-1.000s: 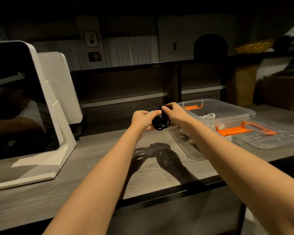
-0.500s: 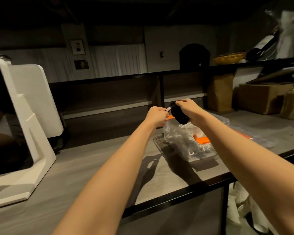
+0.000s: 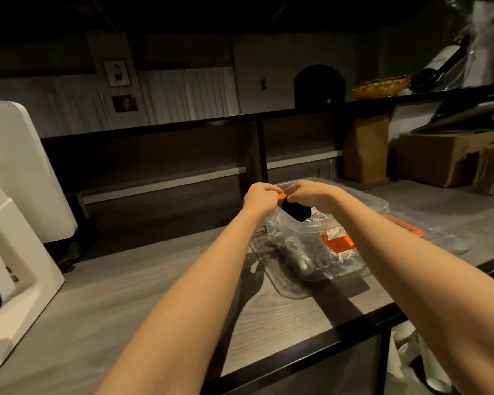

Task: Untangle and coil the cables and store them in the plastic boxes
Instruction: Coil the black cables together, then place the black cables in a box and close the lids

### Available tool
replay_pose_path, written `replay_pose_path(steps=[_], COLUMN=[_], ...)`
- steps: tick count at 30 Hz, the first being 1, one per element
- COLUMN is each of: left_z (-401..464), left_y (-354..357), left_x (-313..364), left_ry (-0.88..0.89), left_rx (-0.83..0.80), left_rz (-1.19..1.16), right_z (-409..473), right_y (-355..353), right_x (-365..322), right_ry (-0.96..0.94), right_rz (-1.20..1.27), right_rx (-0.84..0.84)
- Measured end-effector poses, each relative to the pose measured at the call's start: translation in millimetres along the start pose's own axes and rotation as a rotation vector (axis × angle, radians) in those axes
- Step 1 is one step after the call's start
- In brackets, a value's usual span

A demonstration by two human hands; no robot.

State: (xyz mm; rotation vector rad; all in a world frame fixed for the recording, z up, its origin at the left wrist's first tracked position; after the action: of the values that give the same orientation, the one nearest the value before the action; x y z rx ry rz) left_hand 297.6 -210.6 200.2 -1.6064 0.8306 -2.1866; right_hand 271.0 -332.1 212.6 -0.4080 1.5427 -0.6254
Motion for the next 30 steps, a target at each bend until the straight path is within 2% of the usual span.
replay_pose_path(steps=[3, 8, 12, 23, 30], left_z=[0, -11, -27, -73, -83], left_y=[1, -2, 1, 41, 74], left_x=[1, 14, 29, 79, 103], left_ry=[0.009, 0.037, 0.071, 0.209, 0.328], left_rx=[-0.007, 0.058, 0.018, -0.119, -0.035], left_rz=[-0.003, 0.056, 0.049, 0.051, 0.312], right_z=[-1, -13, -35, -102, -124], right_y=[-1, -12, -20, -58, -79], right_x=[-1, 2, 2, 24, 63], right_ry=[-0.047, -0.16, -0.177, -0.151, -0.024], right_rz=[-0.068, 0.003, 0.021, 0.038, 0.048], right_rx=[0.051, 0.325, 0.31, 0.497, 0.533])
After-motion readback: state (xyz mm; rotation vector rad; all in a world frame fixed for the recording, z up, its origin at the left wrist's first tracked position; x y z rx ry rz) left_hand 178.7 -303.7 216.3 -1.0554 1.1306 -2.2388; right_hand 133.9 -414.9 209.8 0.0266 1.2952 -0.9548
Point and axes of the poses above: each hand's wrist, its own z-axis towards the middle knuckle, its own y-axis out of the palm, x = y × z, the point moved 1 cm from there along z, towards the middle knuckle, and after that the axes turned 11 degrees about z, right-handed, at the moved point
